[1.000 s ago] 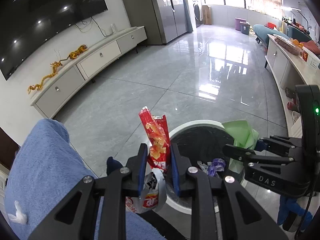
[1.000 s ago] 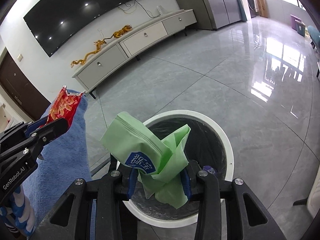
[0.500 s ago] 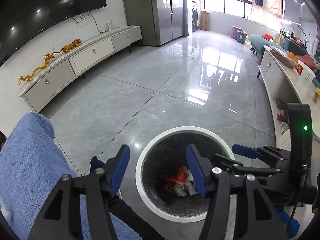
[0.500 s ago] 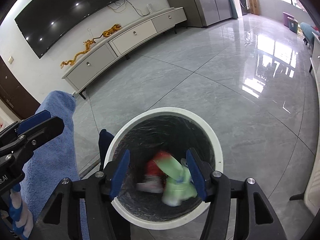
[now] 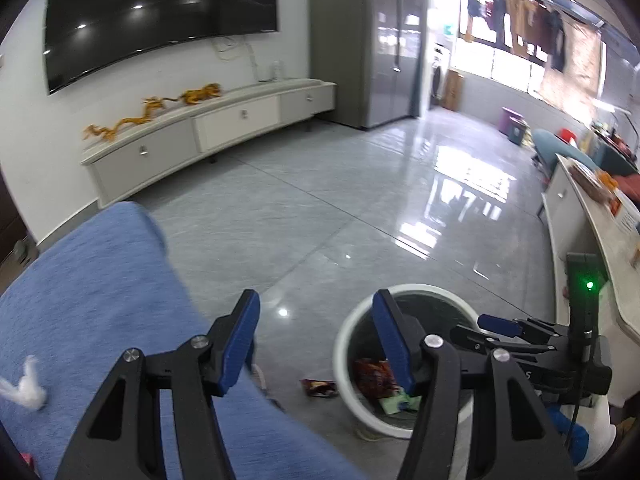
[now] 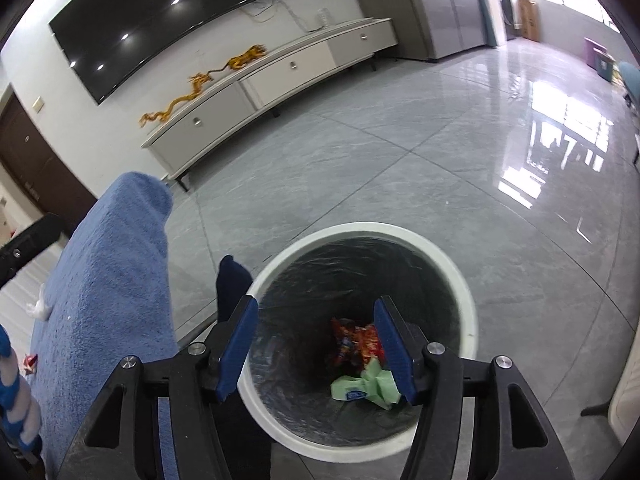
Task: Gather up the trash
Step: 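Lower the open right tool toward the brown wrapper on the floor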
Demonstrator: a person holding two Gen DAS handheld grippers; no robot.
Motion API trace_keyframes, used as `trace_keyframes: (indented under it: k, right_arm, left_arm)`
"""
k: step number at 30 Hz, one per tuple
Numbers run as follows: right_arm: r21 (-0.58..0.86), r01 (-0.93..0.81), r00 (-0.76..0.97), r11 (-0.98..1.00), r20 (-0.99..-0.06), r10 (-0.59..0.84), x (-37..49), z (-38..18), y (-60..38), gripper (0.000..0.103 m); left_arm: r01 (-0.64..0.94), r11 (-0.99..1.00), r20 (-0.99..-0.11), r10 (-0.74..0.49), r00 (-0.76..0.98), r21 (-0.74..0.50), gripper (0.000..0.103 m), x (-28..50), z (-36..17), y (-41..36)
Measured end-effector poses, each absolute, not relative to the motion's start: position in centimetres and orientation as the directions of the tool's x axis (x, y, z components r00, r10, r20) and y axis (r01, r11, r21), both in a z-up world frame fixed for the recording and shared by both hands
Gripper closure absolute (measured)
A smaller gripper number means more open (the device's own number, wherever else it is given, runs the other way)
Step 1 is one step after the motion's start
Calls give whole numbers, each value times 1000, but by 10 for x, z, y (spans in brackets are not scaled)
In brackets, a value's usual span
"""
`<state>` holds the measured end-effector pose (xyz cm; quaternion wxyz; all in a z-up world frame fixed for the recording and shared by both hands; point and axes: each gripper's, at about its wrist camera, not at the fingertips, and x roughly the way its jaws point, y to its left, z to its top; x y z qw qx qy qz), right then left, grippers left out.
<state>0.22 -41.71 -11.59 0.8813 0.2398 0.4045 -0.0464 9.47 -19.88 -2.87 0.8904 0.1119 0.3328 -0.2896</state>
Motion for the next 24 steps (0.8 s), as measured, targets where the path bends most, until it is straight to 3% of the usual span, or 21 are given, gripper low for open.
trace_keyframes:
  k: [10, 24]
  right_arm:
    - [396, 108, 613, 912, -749, 252, 79, -128, -367, 45]
    - [440, 92, 535, 893, -778, 328, 180, -182, -328, 45]
  left_arm:
    - [476, 878, -642, -394, 658, -51, 46, 123, -26, -126]
    - [402, 910, -656, -364, 661, -100, 46, 136, -43, -73]
